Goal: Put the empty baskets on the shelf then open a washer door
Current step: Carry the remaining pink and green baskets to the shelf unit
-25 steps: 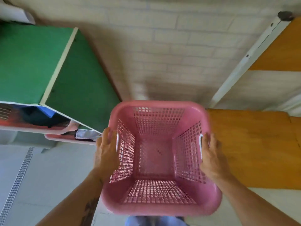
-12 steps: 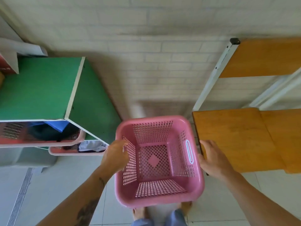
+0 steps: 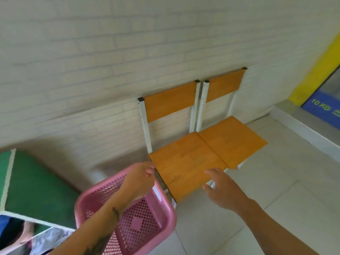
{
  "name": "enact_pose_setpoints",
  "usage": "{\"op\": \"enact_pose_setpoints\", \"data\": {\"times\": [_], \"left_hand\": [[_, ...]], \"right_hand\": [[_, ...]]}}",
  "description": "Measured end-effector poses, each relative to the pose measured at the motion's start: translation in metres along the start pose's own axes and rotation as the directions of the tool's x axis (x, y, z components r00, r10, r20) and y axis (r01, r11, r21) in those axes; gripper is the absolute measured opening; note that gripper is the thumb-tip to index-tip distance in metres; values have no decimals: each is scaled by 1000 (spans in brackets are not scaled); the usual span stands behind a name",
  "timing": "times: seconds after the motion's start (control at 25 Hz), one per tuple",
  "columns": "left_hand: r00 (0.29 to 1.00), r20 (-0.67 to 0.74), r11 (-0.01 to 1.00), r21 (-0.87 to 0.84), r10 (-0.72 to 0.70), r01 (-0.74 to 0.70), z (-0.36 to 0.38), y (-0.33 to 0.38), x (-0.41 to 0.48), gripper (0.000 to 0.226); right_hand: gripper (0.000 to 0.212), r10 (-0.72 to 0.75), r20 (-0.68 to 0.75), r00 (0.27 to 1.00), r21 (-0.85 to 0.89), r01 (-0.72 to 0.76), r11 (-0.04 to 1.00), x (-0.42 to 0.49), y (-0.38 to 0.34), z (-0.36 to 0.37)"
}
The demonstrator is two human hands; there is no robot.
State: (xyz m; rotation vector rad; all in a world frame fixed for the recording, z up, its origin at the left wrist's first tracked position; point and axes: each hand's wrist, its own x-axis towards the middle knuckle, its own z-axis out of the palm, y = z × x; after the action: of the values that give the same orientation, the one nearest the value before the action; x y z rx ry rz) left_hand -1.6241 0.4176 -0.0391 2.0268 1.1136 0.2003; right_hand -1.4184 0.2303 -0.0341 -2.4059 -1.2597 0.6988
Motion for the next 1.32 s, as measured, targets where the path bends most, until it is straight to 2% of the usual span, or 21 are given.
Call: {"op": "enact_pose_setpoints", "data": {"times": [0.16, 0.32, 0.44, 0.52, 0.6, 0.84, 0.92, 1.08, 1.2, 1.32], "left_hand": [[984, 79, 986, 49, 157, -161, 81, 115, 14, 31], [925, 234, 931, 137, 301, -337, 183, 233, 13, 33], [875, 348, 921, 74, 337, -384, 257, 318, 7, 26], [855, 358, 912, 25, 375, -410, 305, 365, 6, 33], [836, 372, 898, 15, 403, -440, 350, 410, 9, 28], [735, 497, 869, -85, 462, -488, 473, 540, 73, 30], [684, 536, 841, -94, 494, -533, 518, 582, 101, 36], [529, 666, 751, -72, 526, -656, 609, 689, 139, 40], [410, 712, 669, -114, 570, -734, 676, 774, 146, 41], [304, 743, 585, -142, 596, -799, 748, 840, 140, 40]], "right_hand": [[47, 69, -157, 985, 48, -63, 997, -55, 96, -75], [56, 150, -267, 952, 69, -136, 988, -108, 208, -148], [58, 221, -307, 926, 74, -208, 975, -147, 291, -200], [59, 281, -335, 899, 86, -268, 959, -167, 339, -232], [58, 335, -366, 868, 109, -318, 942, -182, 384, -260], [58, 493, -437, 752, 185, -461, 868, -184, 521, -334], [58, 556, -459, 693, 221, -517, 827, -178, 564, -360], [58, 698, -484, 528, 335, -625, 705, -184, 642, -419], [58, 764, -518, 385, 410, -672, 617, -201, 702, -459], [57, 802, -520, 295, 461, -693, 554, -221, 771, -486]]}}
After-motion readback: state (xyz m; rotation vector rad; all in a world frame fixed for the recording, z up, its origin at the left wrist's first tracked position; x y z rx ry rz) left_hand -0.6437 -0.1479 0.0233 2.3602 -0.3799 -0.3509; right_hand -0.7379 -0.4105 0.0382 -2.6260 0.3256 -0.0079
